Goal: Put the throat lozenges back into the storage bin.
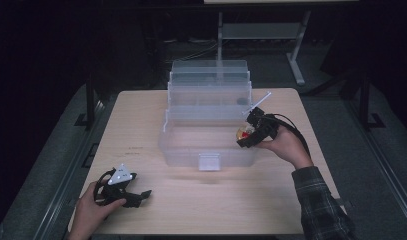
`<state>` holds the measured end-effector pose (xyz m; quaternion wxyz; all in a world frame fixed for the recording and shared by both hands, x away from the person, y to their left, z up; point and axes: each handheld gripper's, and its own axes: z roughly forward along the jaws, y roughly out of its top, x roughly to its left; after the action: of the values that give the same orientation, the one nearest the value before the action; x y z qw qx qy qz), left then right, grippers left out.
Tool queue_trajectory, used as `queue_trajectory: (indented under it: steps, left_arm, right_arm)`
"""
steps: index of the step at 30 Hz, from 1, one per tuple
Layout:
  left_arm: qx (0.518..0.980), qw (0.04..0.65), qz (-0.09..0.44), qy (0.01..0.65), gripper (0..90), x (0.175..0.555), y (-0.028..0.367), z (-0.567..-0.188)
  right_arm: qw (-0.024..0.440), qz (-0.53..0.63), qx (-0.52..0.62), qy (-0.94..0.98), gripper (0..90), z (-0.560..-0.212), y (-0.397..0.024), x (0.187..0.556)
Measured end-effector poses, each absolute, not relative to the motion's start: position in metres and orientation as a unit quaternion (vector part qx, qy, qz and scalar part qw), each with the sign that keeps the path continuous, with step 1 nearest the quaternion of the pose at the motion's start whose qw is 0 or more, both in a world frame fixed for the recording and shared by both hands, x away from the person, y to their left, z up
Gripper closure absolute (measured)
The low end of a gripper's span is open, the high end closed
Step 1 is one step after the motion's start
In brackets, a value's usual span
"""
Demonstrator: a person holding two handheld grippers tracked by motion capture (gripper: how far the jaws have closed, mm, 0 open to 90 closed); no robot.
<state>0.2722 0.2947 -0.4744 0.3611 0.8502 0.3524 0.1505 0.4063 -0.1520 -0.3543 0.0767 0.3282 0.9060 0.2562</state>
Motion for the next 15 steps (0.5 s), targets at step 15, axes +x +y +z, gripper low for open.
queue_trajectory:
  steps: [15]
  left_arm:
    - [0.851, 0.361, 0.151, 0.352, 11.9, 0.2722, 0.2948, -0.4744]
  right_arm:
    - [0.068, 0.249, 0.328, 0.909, 19.3, -0.3609, -0.1496, 0.4088]
